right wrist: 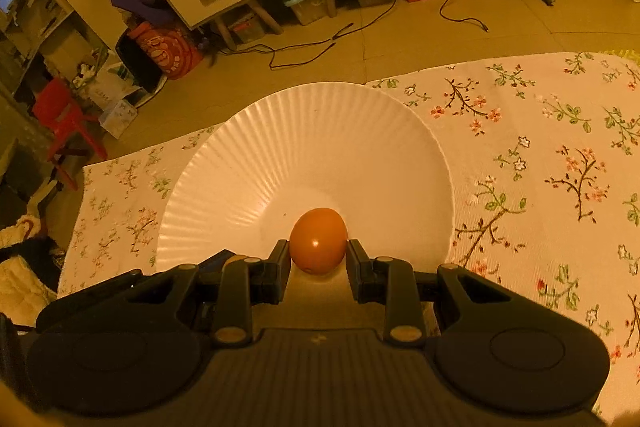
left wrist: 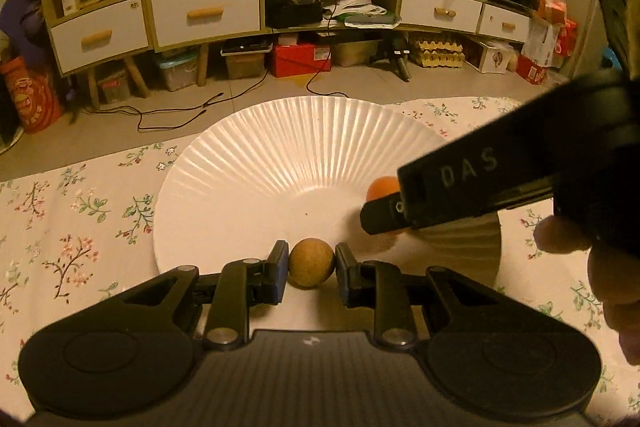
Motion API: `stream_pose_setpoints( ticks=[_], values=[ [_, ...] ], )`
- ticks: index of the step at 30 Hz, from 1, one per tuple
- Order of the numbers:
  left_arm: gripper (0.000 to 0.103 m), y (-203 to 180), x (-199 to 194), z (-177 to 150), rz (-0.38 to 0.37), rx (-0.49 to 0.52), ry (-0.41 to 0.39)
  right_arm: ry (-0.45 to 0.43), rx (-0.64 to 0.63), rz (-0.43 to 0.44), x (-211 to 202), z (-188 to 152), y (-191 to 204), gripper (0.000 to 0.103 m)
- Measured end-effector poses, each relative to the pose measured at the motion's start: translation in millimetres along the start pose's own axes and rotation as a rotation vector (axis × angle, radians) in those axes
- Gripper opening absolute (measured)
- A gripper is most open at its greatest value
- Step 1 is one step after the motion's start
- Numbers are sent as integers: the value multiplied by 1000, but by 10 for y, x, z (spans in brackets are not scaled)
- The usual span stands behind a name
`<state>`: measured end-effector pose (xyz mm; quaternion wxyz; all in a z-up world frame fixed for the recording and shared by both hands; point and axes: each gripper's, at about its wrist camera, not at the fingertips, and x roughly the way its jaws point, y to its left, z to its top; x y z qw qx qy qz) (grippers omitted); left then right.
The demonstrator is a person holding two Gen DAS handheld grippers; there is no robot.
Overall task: Organize fruits
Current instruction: 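Carry both tomatoes over the white plate and open both grippers, then withdraw both grippers from the plate back toward the tomato cluster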
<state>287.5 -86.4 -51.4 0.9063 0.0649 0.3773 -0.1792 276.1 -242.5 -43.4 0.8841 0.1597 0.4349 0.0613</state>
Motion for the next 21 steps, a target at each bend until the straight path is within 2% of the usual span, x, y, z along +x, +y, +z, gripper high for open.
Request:
stream_pose_setpoints(
  ticks=[6,11,13,16,17,18,19,21],
  values=[
    [23,-19,44,31,9,34,2,8,5,-1,14,27,11,27],
    [23,5,50,24,-12,47,-9,18,-9,-7,3,30,26,28],
    [26,26,27,11,-14,45,-16,18,-11,-12,2,53,43,30],
    [47,50,-35,0,-14,39,-26,9,0,-8,-48,56,48,35],
    [58,55,-74,-8,-9,36,-34,4,5,-5,-74,54,45,40],
    [64,51,-105,-13,-6,36,-42,-4,10,-2,-107,50,43,47],
    [65,52,-143,-15,-4,35,-50,-14,11,2,-136,44,42,51],
    [71,45,-224,-21,-1,38,-58,-37,12,9,-216,25,50,65]
  ],
)
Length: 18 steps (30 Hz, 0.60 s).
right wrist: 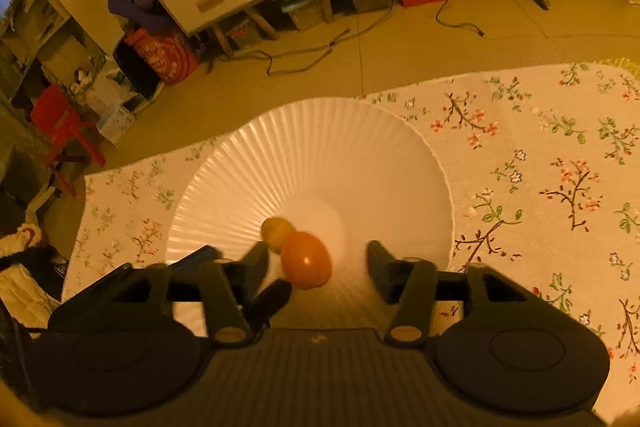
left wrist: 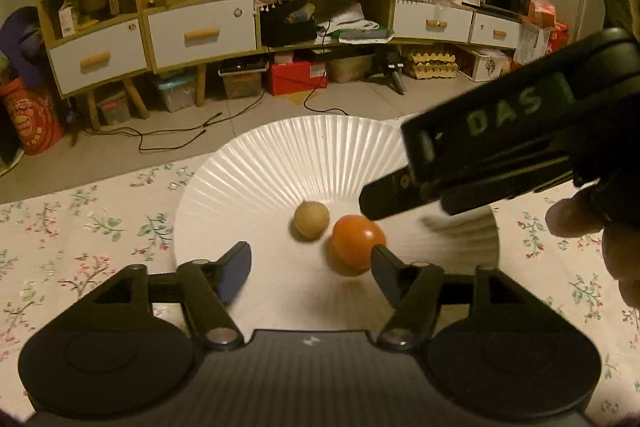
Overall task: Organize fruits
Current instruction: 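Withdraw both grippers from the plate back toward the tomato cluster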
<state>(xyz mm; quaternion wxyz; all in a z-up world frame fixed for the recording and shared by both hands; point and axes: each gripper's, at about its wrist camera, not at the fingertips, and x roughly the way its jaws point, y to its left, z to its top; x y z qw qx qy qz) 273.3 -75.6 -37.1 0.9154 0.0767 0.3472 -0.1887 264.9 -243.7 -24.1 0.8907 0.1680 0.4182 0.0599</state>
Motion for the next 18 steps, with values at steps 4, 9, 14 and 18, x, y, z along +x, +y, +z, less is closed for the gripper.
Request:
stream_pose_setpoints(
  ticks=[4,9,14,18],
  values=[
    [85,8,-181,-19,9,0,-24,-29,2,3,-150,-51,26,78],
    [91,66,-340,-71,29,-8,-17,-74,-3,-22,-311,-131,41,92],
    [96,164,-474,-144,0,-60,-4,-83,12,-25,-416,-270,29,97],
    [98,198,-609,-222,13,-70,7,-92,20,-52,-464,-395,31,102]
  ],
)
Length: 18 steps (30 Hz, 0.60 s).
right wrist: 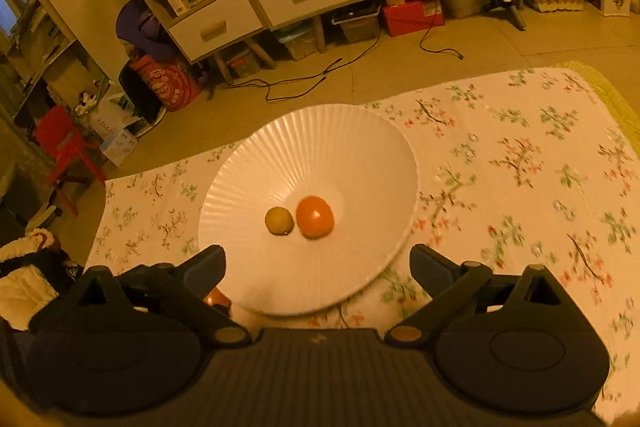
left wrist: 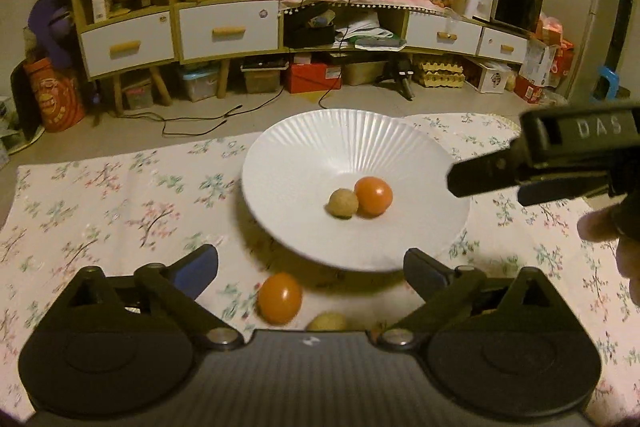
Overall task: Organize fruits
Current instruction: 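Withdraw both grippers from the plate back toward the tomato cluster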
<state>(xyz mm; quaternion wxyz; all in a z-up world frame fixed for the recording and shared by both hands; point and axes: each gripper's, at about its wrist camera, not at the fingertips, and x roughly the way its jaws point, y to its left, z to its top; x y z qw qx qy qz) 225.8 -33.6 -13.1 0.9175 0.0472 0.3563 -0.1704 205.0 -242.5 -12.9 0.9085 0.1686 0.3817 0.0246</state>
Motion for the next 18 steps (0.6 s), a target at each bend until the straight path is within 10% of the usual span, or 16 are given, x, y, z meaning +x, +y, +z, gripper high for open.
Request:
stream_pose_setpoints(
  ticks=[18],
  values=[
    [99,165,-414,-506,39,13,61,83,-133,-40,-131,-690,111,103]
  ],
)
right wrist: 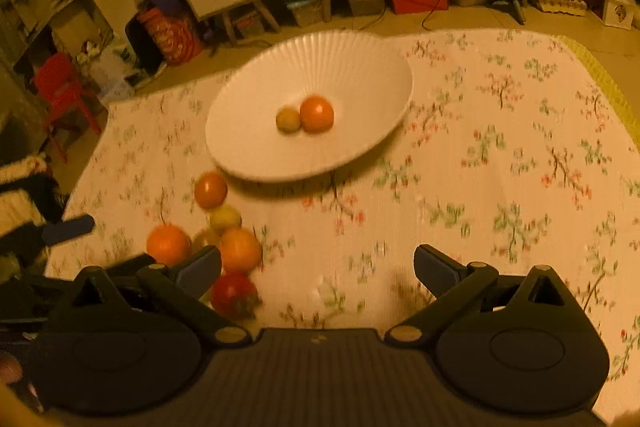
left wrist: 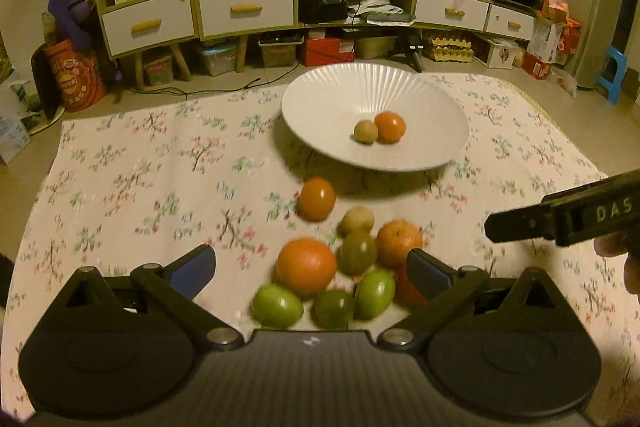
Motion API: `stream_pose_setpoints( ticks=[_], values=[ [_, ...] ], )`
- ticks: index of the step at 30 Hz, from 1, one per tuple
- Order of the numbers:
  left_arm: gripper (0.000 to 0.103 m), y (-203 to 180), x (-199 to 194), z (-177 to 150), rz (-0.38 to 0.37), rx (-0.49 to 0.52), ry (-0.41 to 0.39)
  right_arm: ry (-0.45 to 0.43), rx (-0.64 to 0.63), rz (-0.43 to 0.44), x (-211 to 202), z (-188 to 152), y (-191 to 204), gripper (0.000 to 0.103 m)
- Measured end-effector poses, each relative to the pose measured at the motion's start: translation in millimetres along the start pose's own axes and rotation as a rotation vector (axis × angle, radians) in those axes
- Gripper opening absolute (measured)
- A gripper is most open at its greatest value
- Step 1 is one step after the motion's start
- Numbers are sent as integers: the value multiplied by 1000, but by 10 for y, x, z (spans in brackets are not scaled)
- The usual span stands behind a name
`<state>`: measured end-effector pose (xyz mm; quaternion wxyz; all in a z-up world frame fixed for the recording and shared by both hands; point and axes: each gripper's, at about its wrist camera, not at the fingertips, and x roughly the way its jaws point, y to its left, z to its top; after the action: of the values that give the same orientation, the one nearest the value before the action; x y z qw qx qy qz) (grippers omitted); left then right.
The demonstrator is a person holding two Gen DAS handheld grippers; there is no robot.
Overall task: Organize fruits
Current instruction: 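Withdraw both grippers from the plate back toward the tomato cluster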
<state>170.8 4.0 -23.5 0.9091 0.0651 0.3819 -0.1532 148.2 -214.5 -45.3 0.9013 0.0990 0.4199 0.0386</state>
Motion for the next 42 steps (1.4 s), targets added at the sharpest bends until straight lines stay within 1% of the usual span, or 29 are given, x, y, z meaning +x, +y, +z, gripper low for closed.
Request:
stream_pose_setpoints(
  ticks=[2,4,7,12,15,20,23,25,28,31,33,36,39,42],
  values=[
    [99,24,-18,-108,-1,-5,0,19,-37,-6,16,-77,44,103],
    [99,48,-26,-194,5,-29,5,20,-67,-3,8,-190,64,103],
    [99,69,-60,-313,-10,-47,18,13,-123,-6,29,-324,141,103],
    [99,46,-140,-485,-3,-11,20,11,-225,2,95,-499,294,103],
    [99,45,-176,-586,-11,-13,23,46,-279,17,179,-586,361,103],
    [99,42,-169,-754,-12,-13,30,16,-374,-21,201,-721,439,103],
    [99,34,-110,-853,-7,-14,58,-11,-436,-44,223,-811,487,103],
    [99,28,-74,-899,5,-8,78,-31,-422,-41,219,-837,467,103],
    [99,25,-90,-943,14,4,51,-63,-414,-41,221,-863,450,103],
    [100,42,-103,-977,21,-13,28,-115,-412,-46,232,-913,441,103],
    [100,35,-107,-997,30,-20,11,-143,-428,-48,233,-946,446,103],
    [100,26,-115,-1012,30,-14,-6,-176,-486,-45,225,-982,458,103],
    [100,32,-107,-991,27,-13,1,-159,-496,-40,234,-933,474,103],
    [100,34,-95,-959,25,-13,23,-122,-456,-20,258,-854,450,103]
  ],
)
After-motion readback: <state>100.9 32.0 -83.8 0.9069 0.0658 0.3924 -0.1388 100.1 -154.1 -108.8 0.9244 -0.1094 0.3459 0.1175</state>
